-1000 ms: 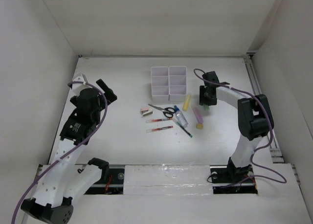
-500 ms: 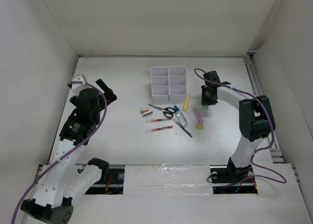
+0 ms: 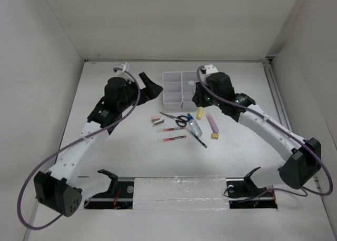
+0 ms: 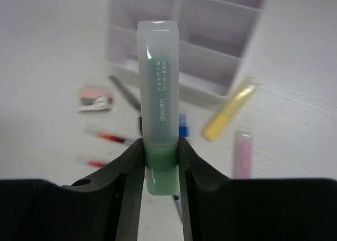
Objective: Sort the stationery into containers
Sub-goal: Pick up the pen from the center of the board, then place the pen in the storage box.
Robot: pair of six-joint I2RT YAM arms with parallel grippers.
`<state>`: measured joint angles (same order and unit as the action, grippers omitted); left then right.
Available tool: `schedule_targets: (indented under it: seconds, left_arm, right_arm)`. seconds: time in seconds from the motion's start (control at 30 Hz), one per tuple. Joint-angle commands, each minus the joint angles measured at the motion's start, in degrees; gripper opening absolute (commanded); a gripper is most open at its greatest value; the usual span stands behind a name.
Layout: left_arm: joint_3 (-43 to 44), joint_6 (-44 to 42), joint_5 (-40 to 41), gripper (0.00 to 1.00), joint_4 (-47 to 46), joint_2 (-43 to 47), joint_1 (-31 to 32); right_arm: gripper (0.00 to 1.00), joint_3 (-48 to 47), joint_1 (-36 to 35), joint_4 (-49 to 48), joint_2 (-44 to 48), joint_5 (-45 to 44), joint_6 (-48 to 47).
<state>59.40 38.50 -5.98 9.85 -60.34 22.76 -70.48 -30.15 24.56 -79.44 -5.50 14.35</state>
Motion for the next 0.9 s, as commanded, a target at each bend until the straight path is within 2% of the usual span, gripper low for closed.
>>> schedule_targets:
  seconds: [0.0,0.13,0.2,0.3,0.33,0.43,0.5,0.57,0.67,0.73,0.77,0.87]
  left_arm:
    - [2.0,3.1,-13.1,1.00,-13.1,-4.2,2.1]
    - [1.3,3.8,-16.9,1.00,-18.4,-6.3,2.1]
    - [1.2,3.8,-17.5,0.93,-19.9,-7.1,2.1]
    - [0.6,3.8,-19.0,0.88,-19.9,-9.3,2.1]
    - [0.6,3.8,-19.5,0.83,-20.6,-9.3,2.1]
    - [-1.1,4.8,-20.2,0.81,-22.8,-9.9,2.1]
    - [-1.9,5.6,-21.4,0.73,-24.0,-9.9,2.1]
    - [-1.9,6.1,-22.1,0.71,-24.0,-9.9,2.1]
    - [-1.9,6.1,-22.1,0.62,-24.0,-9.9,2.1]
    - [-1.9,6.1,-22.1,0.55,-23.3,-9.9,2.1]
    - [-1.9,6.1,-22.1,0.48,-22.7,-9.9,2.1]
    - [-1.9,6.1,-21.5,0.42,-22.7,-9.9,2.1]
  right_arm:
    - [0.00,-2.5,-6.3,-4.5,1.5,5.4,-0.5]
    - [0.00,-4.1,-13.2,-5.9,1.5,8.7,-0.5]
    - [0.00,-4.8,-14.9,-7.1,1.5,9.3,-0.5]
    - [0.00,-4.2,-16.2,-9.0,2.0,10.9,-0.5]
    - [0.00,-3.5,-16.2,-10.1,2.0,11.5,-0.5]
    - [0.00,-3.0,-16.2,-11.3,2.0,11.5,0.1]
    - [0.00,-3.0,-16.7,-11.9,2.0,11.0,0.1]
    - [0.00,-3.6,-16.7,-11.4,0.8,9.4,0.1]
    - [0.00,-4.1,-16.7,-10.8,0.8,7.3,0.1]
    - [0.00,-4.1,-16.7,-11.4,0.8,6.7,0.1]
    - [0.00,-4.1,-16.7,-11.9,0.8,6.7,0.1]
    - [0.00,-5.4,-16.7,-11.9,0.3,3.9,0.1]
